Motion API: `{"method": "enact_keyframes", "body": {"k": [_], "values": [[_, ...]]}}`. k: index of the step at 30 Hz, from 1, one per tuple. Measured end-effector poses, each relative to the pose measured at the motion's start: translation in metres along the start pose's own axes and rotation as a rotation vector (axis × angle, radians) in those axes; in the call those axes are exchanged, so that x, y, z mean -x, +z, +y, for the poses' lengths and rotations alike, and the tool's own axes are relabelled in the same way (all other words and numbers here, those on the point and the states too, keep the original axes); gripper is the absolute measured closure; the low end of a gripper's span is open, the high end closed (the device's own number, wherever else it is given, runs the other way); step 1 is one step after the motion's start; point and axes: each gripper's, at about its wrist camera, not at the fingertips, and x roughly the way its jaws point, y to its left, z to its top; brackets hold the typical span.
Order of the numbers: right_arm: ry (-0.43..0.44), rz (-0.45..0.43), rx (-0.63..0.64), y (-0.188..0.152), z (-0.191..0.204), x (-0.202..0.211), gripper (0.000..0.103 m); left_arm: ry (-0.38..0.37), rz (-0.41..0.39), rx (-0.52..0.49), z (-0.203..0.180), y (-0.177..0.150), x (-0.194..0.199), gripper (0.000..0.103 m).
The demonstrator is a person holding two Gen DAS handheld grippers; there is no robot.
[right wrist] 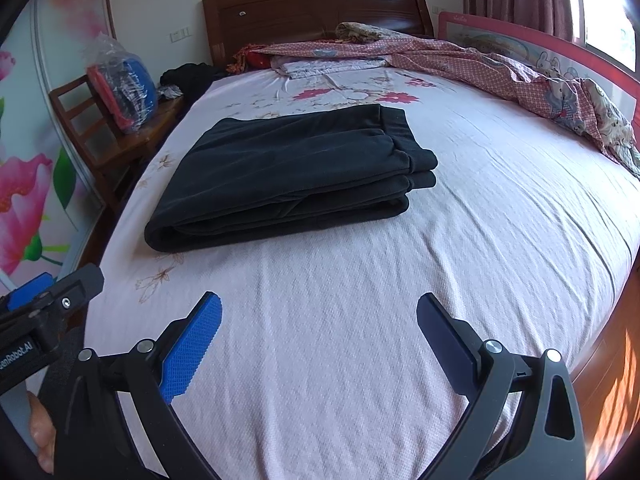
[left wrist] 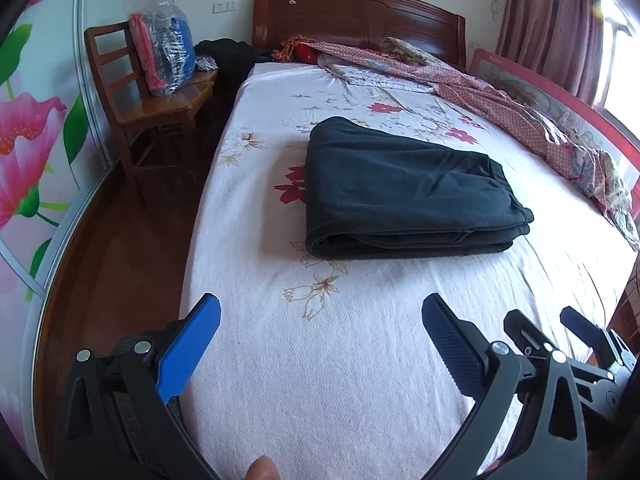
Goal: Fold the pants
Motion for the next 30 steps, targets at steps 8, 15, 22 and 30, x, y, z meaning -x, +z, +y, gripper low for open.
{"method": "enact_keyframes", "body": {"k": [8,15,22,30], "values": [[-0.002,0.009,0.009,0.000,0.002,-0.001,0.006,0.078,0.015,0.009,0.004,0.003,-0.003,0.002],[-0.001,0.016,0.018,-0.002,0.002,-0.003,0.006,0.068,0.024,-0.038,-0.005,0.000,-0.005,0.002],[0.000,0.022,0.013,-0.002,0.000,-0.003,0.006,0.103,0.001,0.055,0.004,-0.008,-0.004,0.002],[0.001,0.021,0.011,-0.002,-0.001,-0.003,0.006,0.077,0.033,0.053,0.006,-0.007,-0.012,0.002]]}}
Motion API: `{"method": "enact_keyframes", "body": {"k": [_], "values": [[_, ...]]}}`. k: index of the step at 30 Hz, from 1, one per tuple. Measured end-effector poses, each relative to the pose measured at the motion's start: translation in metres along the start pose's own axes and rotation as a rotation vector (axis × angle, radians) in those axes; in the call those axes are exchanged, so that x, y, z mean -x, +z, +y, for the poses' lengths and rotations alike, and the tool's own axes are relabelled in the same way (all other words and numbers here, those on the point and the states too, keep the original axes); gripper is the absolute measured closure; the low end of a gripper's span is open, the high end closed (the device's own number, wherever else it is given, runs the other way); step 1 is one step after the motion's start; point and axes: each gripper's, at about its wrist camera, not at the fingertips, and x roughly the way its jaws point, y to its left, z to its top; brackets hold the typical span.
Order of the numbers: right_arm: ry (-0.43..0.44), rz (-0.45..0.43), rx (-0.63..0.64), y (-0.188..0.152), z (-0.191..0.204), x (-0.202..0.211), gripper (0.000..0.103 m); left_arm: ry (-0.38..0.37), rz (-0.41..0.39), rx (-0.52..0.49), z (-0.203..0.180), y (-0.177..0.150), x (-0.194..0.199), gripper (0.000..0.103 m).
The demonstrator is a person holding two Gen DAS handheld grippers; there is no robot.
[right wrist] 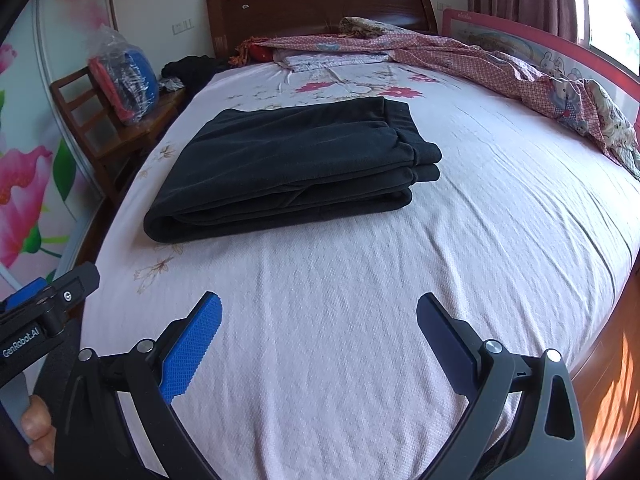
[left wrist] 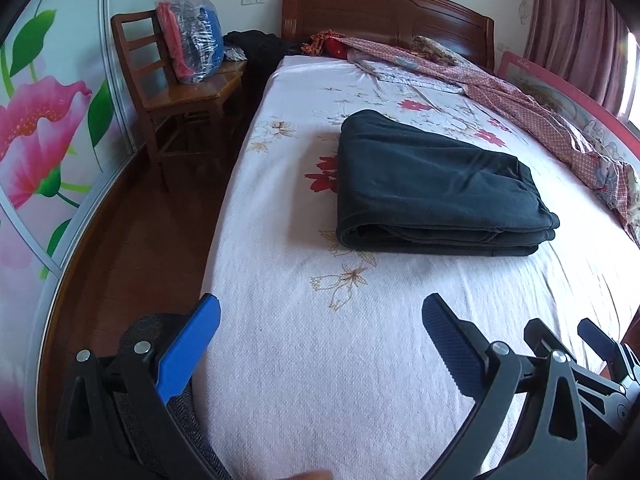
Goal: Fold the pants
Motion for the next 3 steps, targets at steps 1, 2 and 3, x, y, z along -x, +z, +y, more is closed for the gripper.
{"method": "enact_keyframes", "body": {"k": [1,2,3], "values": [[-0.001,0.001,-0.002,0.0000,-0.0004,-0.0001,0.006,0.012,-0.005,0.006,0.0001,-0.0005,0.0005,0.002],[-0.002,0.001,-0.003,-0.0003,-0.0007,-0.0002,0.006,0.021,-0.016,0.002,-0.0010,-0.0011,0.0012,0.002],[-0.003,0.001,-0.004,-0.0005,-0.0011,-0.0004,0.006,0.013,-0.018,-0.007,-0.0020,-0.0012,0.0007,0.002]]}}
